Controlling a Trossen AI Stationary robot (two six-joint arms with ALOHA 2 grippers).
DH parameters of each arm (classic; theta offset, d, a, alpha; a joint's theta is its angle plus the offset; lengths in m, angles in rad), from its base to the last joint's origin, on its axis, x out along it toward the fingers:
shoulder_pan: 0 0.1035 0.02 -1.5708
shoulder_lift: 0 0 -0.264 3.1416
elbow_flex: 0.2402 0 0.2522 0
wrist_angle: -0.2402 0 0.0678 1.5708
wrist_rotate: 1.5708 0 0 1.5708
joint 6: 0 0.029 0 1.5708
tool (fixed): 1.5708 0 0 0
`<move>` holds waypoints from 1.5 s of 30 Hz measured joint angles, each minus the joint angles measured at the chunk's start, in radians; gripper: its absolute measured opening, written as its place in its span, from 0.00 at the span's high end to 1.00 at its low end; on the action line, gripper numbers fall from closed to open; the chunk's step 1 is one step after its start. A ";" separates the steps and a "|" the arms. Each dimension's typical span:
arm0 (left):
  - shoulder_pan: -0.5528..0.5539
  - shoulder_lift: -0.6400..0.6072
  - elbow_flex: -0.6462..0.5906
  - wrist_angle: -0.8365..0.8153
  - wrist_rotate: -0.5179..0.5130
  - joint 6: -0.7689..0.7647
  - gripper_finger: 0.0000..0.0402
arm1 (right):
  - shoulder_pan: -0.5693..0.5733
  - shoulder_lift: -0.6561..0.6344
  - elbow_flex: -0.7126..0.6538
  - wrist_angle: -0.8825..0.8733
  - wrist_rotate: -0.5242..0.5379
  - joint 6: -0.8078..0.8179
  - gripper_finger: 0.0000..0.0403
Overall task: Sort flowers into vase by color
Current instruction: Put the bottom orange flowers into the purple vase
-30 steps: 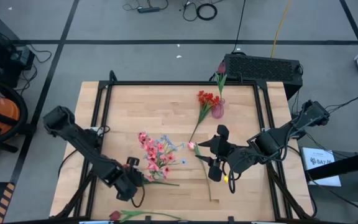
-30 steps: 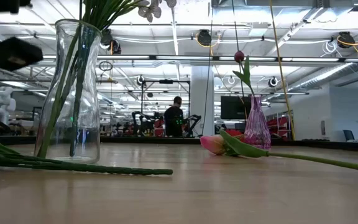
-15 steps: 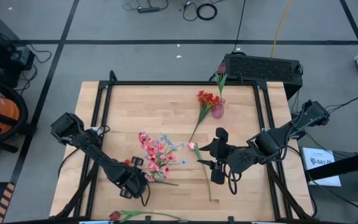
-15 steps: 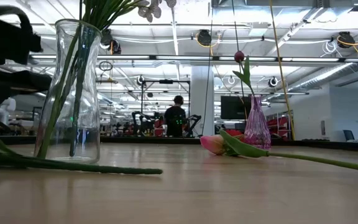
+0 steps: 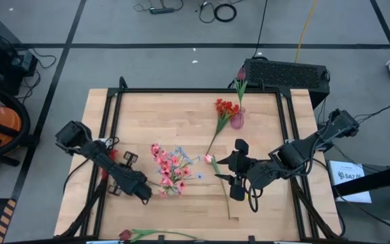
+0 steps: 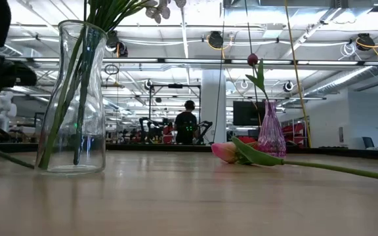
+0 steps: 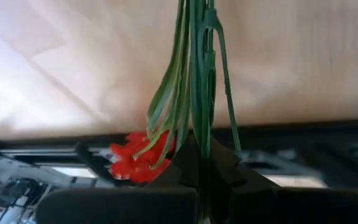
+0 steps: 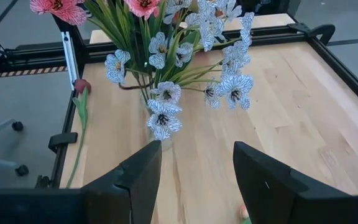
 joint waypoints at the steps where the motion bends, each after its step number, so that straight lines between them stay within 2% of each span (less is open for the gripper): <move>1: 0.005 -0.007 0.002 -0.033 0.000 0.002 0.99 | 0.000 0.000 0.000 0.000 0.002 -0.002 0.52; 3: 0.022 -0.027 0.000 -0.096 0.000 0.000 0.99 | 0.000 0.000 0.000 -0.001 0.004 -0.009 0.52; 9: 0.118 -0.138 -0.002 -0.103 -0.045 -0.101 0.99 | 0.000 0.000 0.000 -0.009 0.006 -0.026 0.52; 15: 0.259 -0.263 -0.001 -0.105 -0.079 -0.134 0.99 | 0.000 -0.014 0.000 -0.197 0.031 0.075 0.52; 21: 0.420 -0.358 0.000 -0.107 -0.116 -0.075 0.99 | -0.009 -0.025 0.000 -0.421 0.035 0.261 0.54; 27: 0.630 -0.381 0.021 -0.107 -0.156 0.031 1.00 | -0.075 -0.025 -0.018 -0.628 0.035 0.438 0.63; 31: 0.768 -0.380 0.080 -0.106 -0.206 0.146 1.00 | -0.136 -0.025 -0.021 -0.675 0.035 0.503 0.69; 36: 0.946 -0.380 0.203 -0.106 -0.256 0.333 1.00 | -0.214 -0.025 -0.021 -0.623 0.033 0.475 0.76; 41: 1.112 -0.380 0.346 -0.039 -0.259 0.456 1.00 | -0.294 -0.025 -0.021 -0.494 0.021 0.339 0.81; 43: 1.165 -0.380 0.401 0.012 -0.204 0.488 1.00 | -0.338 -0.025 -0.021 -0.428 -0.025 0.245 0.83; 45: 1.210 -0.380 0.449 0.069 -0.093 0.513 1.00 | -0.386 -0.025 -0.021 -0.378 -0.073 0.149 0.84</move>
